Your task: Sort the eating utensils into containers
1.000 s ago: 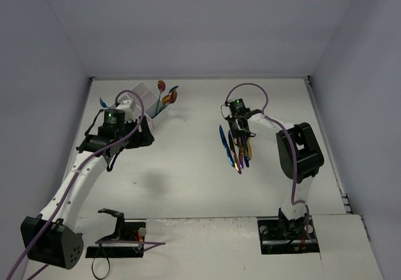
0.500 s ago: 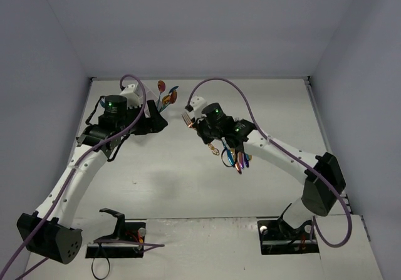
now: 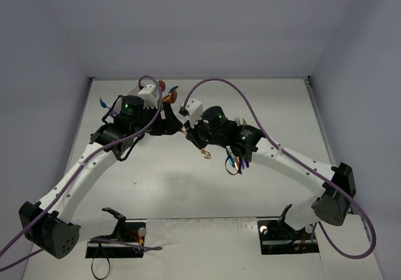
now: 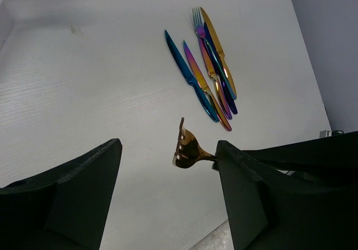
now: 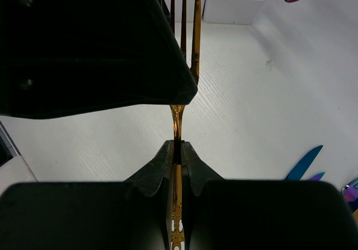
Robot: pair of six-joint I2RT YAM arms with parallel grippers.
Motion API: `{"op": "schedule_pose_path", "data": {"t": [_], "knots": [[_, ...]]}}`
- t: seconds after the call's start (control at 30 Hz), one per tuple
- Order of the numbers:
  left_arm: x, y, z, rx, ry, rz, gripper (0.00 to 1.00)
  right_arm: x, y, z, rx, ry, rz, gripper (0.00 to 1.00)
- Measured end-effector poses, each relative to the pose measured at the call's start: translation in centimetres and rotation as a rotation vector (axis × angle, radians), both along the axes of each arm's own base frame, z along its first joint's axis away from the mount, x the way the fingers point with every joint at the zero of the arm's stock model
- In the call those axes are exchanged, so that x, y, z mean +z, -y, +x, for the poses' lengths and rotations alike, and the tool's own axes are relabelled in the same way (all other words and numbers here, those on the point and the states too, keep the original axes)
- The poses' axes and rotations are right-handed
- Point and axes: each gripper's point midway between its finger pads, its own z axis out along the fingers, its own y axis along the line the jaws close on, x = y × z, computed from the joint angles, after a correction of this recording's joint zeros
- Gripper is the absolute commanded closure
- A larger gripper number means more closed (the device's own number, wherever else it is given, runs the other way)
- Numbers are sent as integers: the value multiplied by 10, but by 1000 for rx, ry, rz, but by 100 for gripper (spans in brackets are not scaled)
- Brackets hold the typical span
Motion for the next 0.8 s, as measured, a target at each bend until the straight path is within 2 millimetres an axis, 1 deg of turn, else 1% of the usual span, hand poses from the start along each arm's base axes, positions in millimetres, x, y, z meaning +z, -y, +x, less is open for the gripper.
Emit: {"op": "schedule_pose_path", "data": {"t": [0.1,0.23,0.27,0.3,0.33,0.37,0.5,0.57,0.7,0.77,0.8], "knots": [[3,6,-1,-9,17,-4,77,9,1,-2,2,10,21,100],[9,12,0,-15,44,-17,97,15,1,-3,3,17,38,100],[11,13,0,-16,53,-22,100,15,2,-3,2,16,38,100],[14,14,1,-15,60,-30,100,14,2,-3,1,14,39,100],[16,16,1,-16,69,-39,100,14,1,-3,1,15,41,96],[18,16,1,-15,77,-43,100,14,1,-3,0,15,44,92],[20,14,1,-7,108,-52,100,17,0,-3,-1,15,56,52],[19,11,2,7,119,-48,100,18,0,-3,0,19,61,42],[17,1,7,51,142,-8,100,19,5,-3,-22,21,69,16],[14,-7,11,85,151,34,100,17,10,-3,-45,19,68,4],[12,-14,14,110,156,65,100,16,13,-2,-60,19,66,0]]}}
